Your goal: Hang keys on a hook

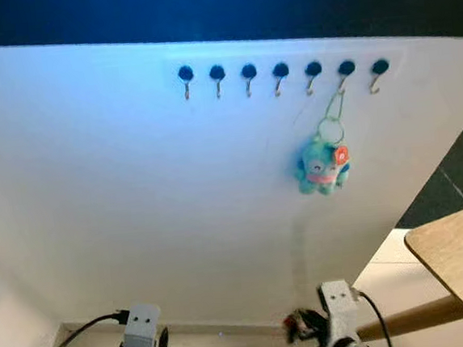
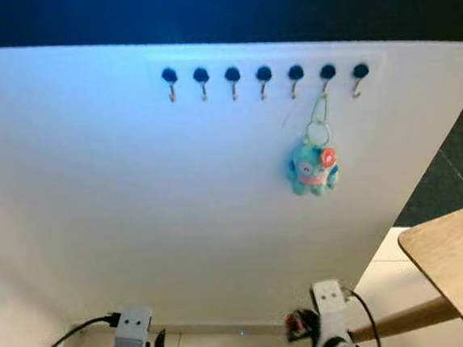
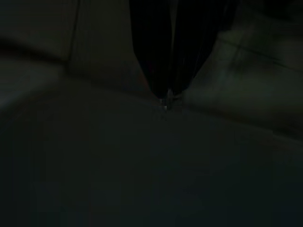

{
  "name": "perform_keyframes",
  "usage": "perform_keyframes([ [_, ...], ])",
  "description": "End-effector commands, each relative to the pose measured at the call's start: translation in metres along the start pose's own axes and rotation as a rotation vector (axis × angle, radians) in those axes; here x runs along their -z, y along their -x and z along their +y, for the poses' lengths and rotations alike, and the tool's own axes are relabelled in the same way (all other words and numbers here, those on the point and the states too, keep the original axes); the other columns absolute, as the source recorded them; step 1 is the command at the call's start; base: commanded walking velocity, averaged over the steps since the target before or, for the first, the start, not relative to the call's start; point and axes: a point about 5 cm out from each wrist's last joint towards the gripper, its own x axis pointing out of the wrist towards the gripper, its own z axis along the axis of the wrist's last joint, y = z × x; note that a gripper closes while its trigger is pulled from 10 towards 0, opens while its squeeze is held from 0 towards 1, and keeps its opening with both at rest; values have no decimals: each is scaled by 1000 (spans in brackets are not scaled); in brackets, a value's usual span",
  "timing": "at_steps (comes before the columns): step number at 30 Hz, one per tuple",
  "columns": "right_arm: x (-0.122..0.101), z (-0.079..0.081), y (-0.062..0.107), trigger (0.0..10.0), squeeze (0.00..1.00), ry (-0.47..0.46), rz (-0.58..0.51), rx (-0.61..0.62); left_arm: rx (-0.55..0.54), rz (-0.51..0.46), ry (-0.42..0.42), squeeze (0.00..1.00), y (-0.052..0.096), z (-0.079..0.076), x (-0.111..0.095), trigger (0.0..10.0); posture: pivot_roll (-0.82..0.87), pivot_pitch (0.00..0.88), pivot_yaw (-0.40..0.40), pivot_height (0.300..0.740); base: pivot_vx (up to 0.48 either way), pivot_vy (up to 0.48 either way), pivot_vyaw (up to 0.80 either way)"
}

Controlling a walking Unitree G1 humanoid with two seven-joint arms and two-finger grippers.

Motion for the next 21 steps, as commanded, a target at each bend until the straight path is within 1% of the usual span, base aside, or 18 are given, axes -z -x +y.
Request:
perform_keyframes([
  [1,-14,-1,0,10000,0,59,-91,-12,23,-36,-51,0,1,7,-5,10000,41,58,-37,740,0,0,0],
  [2,-14,-1,0,10000,0,59,-91,-12,23,-36,-51,0,1,7,-5,10000,41,58,-37,740,0,0,0],
  [3,-21,-1,-1,10000,0,70,-136,-13,19,-63,-48,0,1,10,-10,10000,40,61,-34,740,0,0,0],
  [4,-21,-1,-1,10000,0,70,-136,-13,19,-63,-48,0,1,10,-10,10000,40,61,-34,740,0,0,0],
  [5,-28,0,-1,10000,0,78,-179,-13,15,-81,-51,0,0,13,-13,10000,40,65,-27,740,0,0,0],
  [7,-55,-4,0,10000,0,108,-337,15,45,-117,-104,0,0,11,-20,10000,45,72,-23,740,0,0,0],
  [8,-69,-5,1,10000,0,101,-417,30,81,-152,-92,0,-1,7,-26,10000,46,71,-23,740,0,0,0],
  [9,-85,-6,2,10000,0,89,-490,46,121,-208,-85,0,0,1,-35,10000,42,72,-21,740,0,0,0],
  [10,-85,-6,2,10000,0,89,-490,46,121,-208,-85,0,0,1,-35,10000,42,72,-21,740,0,0,0],
  [11,-93,-6,3,10000,0,79,-530,53,147,-247,-77,0,1,-2,-41,10000,42,72,-21,740,0,0,0],
  [12,-93,-6,3,10000,0,79,-530,53,147,-247,-77,0,1,-2,-41,10000,42,72,-21,740,0,0,0],
  [13,-115,-3,3,10000,0,80,-612,32,181,-347,-87,0,2,-6,-62,10000,31,69,-15,740,0,480,0],
  [14,-145,5,5,10000,0,100,-719,-7,233,-481,-96,0,8,-12,-92,10000,26,69,-11,740,0,480,0],
  [15,-154,8,6,10000,0,111,-751,-20,255,-522,-94,0,10,-14,-101,10000,26,69,-11,740,0,480,0],
  [16,-154,8,6,10000,0,111,-751,-20,255,-522,-94,0,10,-14,-101,10000,26,69,-11,740,0,480,0],
  [18,-173,14,9,10000,0,134,-819,-38,295,-572,-88,0,16,-16,-117,10000,20,78,1,740,0,0,0],
  [19,-173,14,9,10000,0,134,-819,-38,295,-572,-88,0,16,-16,-117,10000,20,78,1,740,0,0,0],
  [21,-199,19,16,10000,0,147,-912,-52,372,-657,-109,0,26,-24,-142,10000,28,81,-9,740,0,0,0],
])
